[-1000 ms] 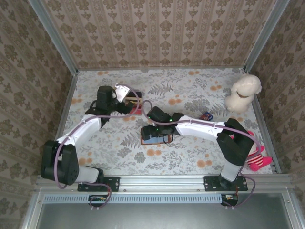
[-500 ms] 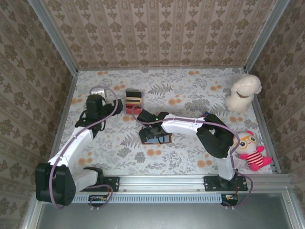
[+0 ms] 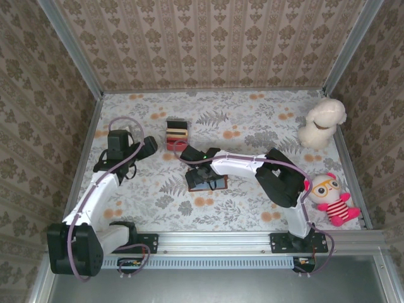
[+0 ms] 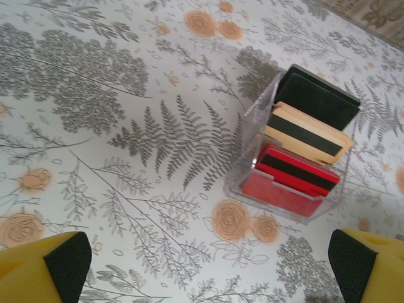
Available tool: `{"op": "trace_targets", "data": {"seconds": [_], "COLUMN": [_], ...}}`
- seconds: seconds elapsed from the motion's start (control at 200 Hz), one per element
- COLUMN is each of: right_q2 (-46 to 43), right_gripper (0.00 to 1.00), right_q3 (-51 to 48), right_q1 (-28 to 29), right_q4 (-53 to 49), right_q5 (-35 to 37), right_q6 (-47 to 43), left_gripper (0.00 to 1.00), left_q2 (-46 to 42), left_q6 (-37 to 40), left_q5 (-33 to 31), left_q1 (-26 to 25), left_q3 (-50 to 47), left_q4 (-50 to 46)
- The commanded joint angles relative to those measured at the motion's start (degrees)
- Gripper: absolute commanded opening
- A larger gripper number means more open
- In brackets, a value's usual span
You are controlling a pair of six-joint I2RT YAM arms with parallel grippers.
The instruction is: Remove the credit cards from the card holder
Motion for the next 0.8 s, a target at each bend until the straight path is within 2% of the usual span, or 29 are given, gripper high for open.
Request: {"op": "trace_targets", "data": {"seconds": [0.0,0.18,0.31,0.615,0.795], "right_q2": [0.4,-0.4,-0.8,-2.7,-3.0], "right_gripper": [0.90,0.86,0.81,0.64,0.54], "right_q3": [-2.4,-3.4,-4.3,-6.5,-7.4], "right_q1": [-1.2,-2.0,-2.8,-4.5,-5.2], "right_q4": [-0.7,1.0,2.4,4.8,6.3], "right_q5": [-1.4,-3.4,-5.4,-9.1,-10.0], "right_q6": [1.3,1.7,2.7,3.6,4.0], "left_gripper": [1.00,1.00,1.00,1.00,1.00], "left_q2": [-1.5,-2.1,-2.1,-3.7,-4.4], "left_q6": [1.9,-0.1,-1.0,-1.6,-6.1], "left_q5": [3.5,5.1,9.2,17.2,20.6], "left_q1": [0.3,0.4,0.5,0.4,-0.7], "left_q3": [-0.4,-1.8,-2.7,-5.4,-9.3], "left_q4": [-0.8,-1.2,-0.3,1.5,4.5]}}
